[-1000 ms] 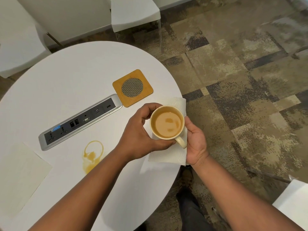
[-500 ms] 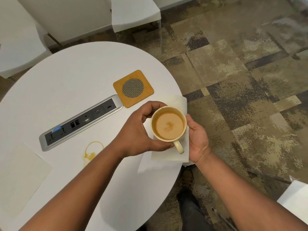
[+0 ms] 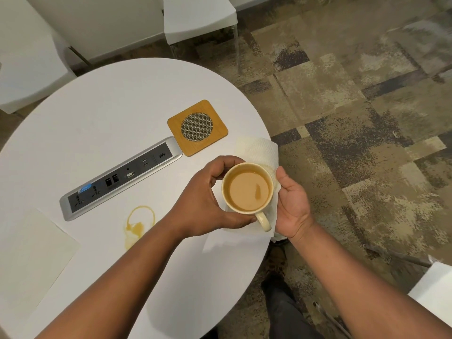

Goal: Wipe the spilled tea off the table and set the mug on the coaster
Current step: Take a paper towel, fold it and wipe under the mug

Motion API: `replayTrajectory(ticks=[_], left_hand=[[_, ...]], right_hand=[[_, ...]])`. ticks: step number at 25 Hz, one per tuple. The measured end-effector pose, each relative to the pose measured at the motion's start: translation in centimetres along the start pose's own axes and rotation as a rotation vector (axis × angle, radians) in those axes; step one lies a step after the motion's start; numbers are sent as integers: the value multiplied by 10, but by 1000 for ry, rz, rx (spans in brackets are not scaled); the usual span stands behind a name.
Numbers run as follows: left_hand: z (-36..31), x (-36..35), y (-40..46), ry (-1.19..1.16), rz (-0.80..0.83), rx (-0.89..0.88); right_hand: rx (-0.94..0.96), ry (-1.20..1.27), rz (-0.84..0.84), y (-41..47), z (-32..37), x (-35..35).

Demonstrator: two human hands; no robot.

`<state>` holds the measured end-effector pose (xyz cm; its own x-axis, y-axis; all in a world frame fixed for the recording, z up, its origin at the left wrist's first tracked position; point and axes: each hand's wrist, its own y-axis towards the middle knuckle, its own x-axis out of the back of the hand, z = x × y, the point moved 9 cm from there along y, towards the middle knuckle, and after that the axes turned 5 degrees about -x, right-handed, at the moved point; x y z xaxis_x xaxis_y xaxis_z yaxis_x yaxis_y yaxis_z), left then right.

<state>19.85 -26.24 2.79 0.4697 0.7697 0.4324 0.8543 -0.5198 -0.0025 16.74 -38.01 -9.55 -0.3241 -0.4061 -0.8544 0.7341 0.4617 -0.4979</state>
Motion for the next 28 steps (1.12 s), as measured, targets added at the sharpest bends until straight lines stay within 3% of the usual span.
replayTrajectory(ticks=[6, 17, 25, 28], left_hand=[[1, 5, -4, 4, -103, -2], [18, 28, -12, 15, -304, 26], [54, 46, -27, 57, -438, 142], [66, 46, -35, 64, -456, 193]], right_hand=[[35, 67, 63, -2, 3, -10], [104, 31, -125, -21, 20, 18], [106, -232, -339, -31, 55, 41], [197, -403, -448, -32, 68, 51]])
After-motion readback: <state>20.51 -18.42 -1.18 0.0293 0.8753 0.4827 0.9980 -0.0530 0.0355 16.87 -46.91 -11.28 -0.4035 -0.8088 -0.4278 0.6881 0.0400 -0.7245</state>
